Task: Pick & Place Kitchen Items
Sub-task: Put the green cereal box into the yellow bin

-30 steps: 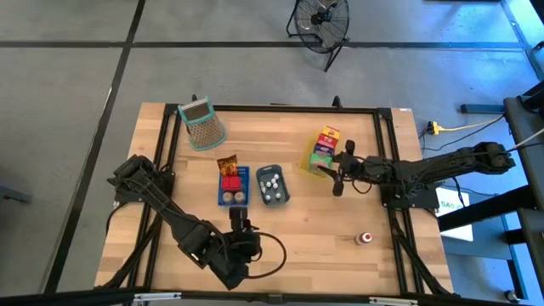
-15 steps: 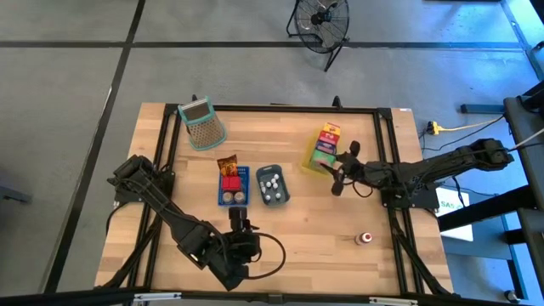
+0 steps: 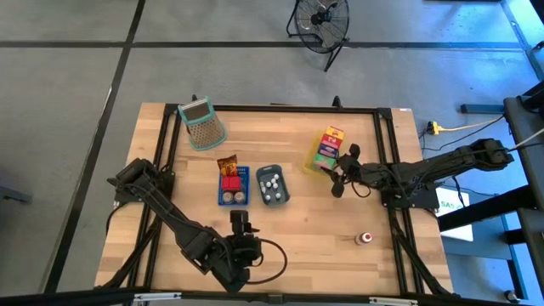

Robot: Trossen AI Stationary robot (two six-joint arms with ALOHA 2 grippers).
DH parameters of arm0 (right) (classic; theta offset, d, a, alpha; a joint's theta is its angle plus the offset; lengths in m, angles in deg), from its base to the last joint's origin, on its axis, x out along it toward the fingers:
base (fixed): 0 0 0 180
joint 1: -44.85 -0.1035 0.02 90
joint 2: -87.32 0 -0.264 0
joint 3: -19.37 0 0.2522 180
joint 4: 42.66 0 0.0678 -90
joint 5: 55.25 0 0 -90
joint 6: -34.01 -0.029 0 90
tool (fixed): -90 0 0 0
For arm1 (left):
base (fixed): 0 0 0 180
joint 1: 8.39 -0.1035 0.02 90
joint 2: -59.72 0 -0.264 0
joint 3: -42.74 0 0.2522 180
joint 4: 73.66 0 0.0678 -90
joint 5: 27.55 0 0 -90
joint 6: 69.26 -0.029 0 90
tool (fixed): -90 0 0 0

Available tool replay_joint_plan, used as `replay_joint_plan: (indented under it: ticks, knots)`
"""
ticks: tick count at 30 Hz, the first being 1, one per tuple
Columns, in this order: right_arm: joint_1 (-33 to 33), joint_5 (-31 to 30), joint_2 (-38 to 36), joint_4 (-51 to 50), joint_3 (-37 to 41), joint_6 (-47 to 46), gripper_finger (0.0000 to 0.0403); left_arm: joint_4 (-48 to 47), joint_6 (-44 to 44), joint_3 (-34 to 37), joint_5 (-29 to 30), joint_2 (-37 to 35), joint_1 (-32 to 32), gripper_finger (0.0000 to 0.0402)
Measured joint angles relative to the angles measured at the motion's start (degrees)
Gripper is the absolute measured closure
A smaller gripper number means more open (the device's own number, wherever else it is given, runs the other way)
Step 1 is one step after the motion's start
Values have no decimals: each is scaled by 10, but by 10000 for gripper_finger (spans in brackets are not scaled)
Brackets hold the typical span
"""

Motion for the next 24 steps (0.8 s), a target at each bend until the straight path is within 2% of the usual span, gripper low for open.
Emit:
replay_joint_plan:
  ticks: [13, 24]
  knots:
    - [-1, -18, 0, -2, 0, -23, 133, 0, 8, 0, -23, 18, 0, 193]
    - [-5, -20, 0, 11, -3, -6, 124, 1, 13, 0, -23, 18, 3, 197]
